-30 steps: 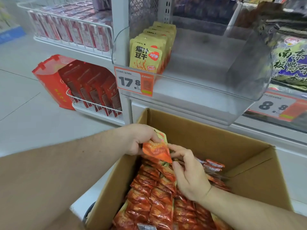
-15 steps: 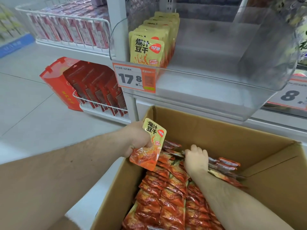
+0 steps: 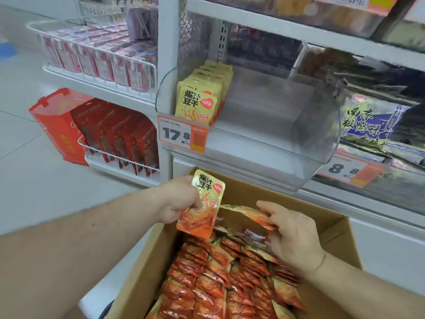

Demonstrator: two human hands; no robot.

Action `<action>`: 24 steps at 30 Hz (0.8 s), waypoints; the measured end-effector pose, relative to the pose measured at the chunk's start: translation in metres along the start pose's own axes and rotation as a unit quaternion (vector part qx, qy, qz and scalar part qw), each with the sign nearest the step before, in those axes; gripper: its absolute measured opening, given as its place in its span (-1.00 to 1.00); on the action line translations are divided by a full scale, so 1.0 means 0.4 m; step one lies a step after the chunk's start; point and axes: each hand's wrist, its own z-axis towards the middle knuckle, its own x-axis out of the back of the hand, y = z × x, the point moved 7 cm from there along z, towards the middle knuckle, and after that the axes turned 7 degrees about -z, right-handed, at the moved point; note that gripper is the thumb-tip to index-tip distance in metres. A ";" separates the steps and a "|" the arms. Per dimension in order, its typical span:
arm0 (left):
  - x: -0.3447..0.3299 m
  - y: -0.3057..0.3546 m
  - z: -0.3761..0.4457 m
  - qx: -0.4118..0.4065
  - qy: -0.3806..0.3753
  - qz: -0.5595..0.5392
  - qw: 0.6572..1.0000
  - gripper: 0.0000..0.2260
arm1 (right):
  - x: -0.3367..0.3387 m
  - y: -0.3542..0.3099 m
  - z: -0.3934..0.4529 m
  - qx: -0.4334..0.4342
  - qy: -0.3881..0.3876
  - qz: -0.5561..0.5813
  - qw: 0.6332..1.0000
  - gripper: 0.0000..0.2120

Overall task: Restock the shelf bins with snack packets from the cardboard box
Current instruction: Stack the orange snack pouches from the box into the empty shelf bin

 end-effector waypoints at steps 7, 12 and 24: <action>-0.023 0.029 -0.064 -0.011 -0.042 -0.126 0.991 -0.63 | 0.135 -0.095 0.078 0.082 0.107 -0.023 0.991 -0.92; -0.068 0.075 -0.125 -0.048 -0.089 -0.213 0.972 -0.60 | 0.076 -0.173 0.110 0.104 0.101 -0.038 0.989 -0.96; -0.030 0.127 -0.159 -0.146 -0.119 -0.230 0.955 -0.63 | 0.089 -0.196 0.188 0.051 -0.024 0.080 0.995 -0.64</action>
